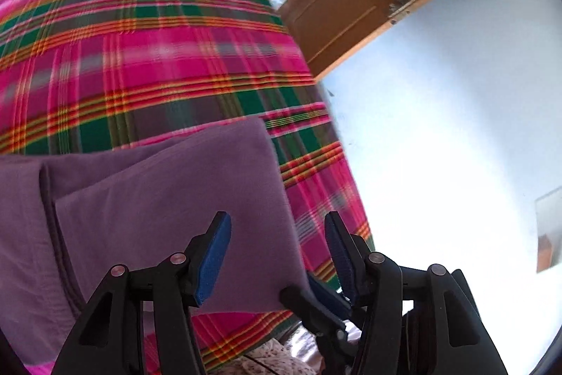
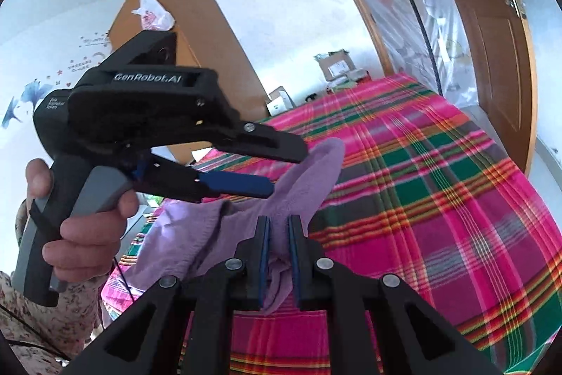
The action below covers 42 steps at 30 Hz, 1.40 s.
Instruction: Fold clothes
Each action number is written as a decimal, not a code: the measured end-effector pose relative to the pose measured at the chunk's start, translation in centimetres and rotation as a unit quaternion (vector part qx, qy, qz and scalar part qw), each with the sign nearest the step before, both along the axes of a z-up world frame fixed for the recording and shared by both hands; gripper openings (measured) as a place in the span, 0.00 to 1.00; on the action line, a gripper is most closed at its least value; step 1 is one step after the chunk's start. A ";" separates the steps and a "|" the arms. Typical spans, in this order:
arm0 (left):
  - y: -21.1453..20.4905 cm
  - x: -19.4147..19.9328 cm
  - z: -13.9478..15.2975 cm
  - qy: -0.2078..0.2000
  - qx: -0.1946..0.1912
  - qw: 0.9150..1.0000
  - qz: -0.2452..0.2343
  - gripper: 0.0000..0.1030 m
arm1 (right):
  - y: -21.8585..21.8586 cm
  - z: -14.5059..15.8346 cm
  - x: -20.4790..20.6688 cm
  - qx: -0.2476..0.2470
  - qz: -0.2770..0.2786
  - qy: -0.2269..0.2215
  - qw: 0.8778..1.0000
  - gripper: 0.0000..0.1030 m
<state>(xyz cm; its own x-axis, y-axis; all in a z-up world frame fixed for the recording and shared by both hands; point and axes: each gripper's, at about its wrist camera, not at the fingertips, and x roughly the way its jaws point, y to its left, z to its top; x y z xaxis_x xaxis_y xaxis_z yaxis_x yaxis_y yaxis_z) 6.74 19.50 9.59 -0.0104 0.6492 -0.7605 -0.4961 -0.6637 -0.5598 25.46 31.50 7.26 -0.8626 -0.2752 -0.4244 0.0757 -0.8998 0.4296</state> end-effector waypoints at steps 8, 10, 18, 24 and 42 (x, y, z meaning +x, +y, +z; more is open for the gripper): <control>-1.1 0.3 1.9 0.040 -0.039 0.998 -0.011 0.56 | -2.8 2.2 -0.2 0.021 0.036 0.028 0.999 0.10; -1.5 0.0 2.2 0.043 -0.043 0.998 -0.008 0.56 | -3.5 2.6 -0.4 0.025 0.046 0.034 0.998 0.10; -4.5 -1.1 2.6 0.033 -0.041 0.998 0.016 0.56 | -6.3 3.9 -1.2 0.043 0.081 0.051 0.994 0.10; -7.8 -1.5 3.3 0.038 -0.021 0.998 0.036 0.55 | -8.5 4.5 -1.8 0.052 0.105 0.057 0.991 0.10; -15.5 -3.3 4.8 0.032 0.059 0.995 0.075 0.32 | -12.9 7.1 -3.9 0.075 0.154 0.076 0.982 0.10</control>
